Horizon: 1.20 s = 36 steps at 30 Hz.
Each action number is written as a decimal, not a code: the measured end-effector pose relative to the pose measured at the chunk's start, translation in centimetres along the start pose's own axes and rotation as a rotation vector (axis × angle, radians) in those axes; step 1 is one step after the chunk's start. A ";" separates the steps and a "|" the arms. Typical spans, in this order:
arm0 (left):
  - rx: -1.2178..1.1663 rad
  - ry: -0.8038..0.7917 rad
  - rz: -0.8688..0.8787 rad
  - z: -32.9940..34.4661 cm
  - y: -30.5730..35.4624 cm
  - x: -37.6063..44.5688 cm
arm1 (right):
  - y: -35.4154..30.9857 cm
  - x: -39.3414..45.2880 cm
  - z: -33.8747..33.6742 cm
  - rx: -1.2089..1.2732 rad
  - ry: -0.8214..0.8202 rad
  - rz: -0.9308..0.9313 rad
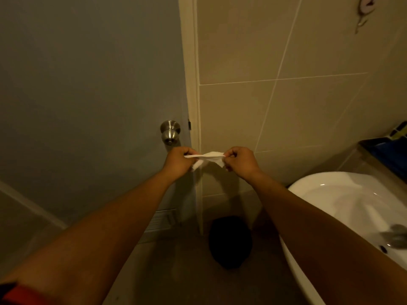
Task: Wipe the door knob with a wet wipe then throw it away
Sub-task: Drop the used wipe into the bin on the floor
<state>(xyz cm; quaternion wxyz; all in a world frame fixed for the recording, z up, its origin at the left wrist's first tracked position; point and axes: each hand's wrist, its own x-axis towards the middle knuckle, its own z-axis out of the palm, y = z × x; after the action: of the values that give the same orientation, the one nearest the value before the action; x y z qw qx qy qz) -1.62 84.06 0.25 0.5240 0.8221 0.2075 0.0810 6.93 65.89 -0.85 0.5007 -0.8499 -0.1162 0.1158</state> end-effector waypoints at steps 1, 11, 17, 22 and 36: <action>-0.011 -0.015 -0.009 0.7 0.2 0.0 | 0.4 -0.1 -0.6 0.016 0.014 0.018; -0.015 -0.137 -0.211 7.9 -2.0 1.4 | 7.1 -2.0 -1.6 0.089 0.091 0.237; -0.013 -0.309 -0.384 12.6 -7.6 2.2 | 13.9 -2.9 1.5 0.217 0.134 0.500; -0.007 -0.387 -0.472 16.5 -14.0 3.4 | 20.0 -2.8 4.5 0.238 0.152 0.646; 0.190 -0.496 -0.611 28.9 -34.9 9.5 | 41.5 2.1 16.6 0.345 0.212 0.960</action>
<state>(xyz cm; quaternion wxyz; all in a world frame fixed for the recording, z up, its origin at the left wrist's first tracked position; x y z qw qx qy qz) 8.07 76.94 -44.46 0.4797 0.7619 0.3161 -0.2991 7.09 60.63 -45.26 0.5328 -0.7197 0.3589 0.2632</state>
